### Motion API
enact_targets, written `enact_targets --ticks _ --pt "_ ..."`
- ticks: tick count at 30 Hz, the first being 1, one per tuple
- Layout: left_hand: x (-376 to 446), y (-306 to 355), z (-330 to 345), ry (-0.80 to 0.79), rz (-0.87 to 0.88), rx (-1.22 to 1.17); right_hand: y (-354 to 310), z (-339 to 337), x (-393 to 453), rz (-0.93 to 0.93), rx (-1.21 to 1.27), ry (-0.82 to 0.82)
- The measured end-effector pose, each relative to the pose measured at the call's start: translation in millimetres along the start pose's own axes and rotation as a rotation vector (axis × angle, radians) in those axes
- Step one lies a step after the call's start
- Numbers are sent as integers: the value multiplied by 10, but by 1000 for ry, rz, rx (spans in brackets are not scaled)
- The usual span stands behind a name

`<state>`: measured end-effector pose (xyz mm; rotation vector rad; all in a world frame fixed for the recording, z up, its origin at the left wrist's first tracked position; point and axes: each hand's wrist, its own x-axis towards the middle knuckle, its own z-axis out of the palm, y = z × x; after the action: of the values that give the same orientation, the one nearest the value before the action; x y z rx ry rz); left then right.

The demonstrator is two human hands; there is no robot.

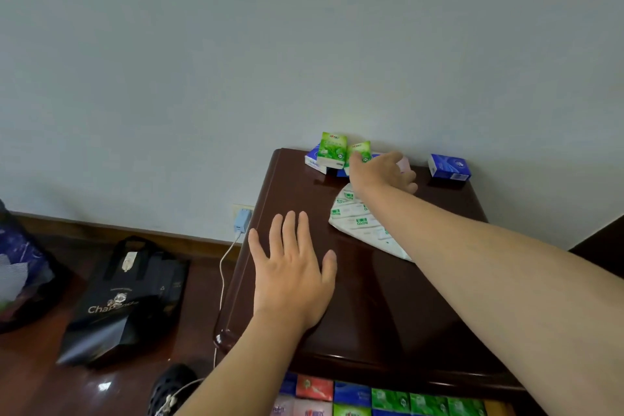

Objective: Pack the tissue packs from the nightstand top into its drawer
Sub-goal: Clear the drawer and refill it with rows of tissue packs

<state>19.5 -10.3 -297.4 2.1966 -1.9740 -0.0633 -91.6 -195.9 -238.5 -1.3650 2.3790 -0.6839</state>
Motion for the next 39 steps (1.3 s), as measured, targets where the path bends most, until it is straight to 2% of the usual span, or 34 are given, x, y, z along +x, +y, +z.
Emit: enact_targets --ticks 4,7,12,15,17,19,22,26,31,35,39 --pt "74 11 -4 13 5 -3 -3 3 106 94 80 -4" --pt "55 -1 -18 19 3 -24 82 -157 59 93 174 -2" --pt "26 18 -85 46 -14 -93 592 -429 -507 -187 407 54" --pt "-4 20 -143 92 -27 -156 1012 -476 -882 -423 442 134" --pt "-32 14 -165 121 -31 -210 1191 -436 -967 -484 469 97" --pt "-50 5 -173 134 -27 -244 1232 -418 -962 -397 510 13" --pt "10 0 -179 200 -78 -375 1215 -386 -918 -300 510 -15" --pt "295 45 -188 270 -137 -491 1210 -365 -905 -311 458 -15" --pt "777 178 -154 366 -50 -557 1200 -324 -874 -341 409 39" --pt "1155 236 -93 444 11 -531 1170 -258 -831 -329 390 58" --pt "1445 262 -4 422 42 -461 1156 -190 -771 -338 380 84"
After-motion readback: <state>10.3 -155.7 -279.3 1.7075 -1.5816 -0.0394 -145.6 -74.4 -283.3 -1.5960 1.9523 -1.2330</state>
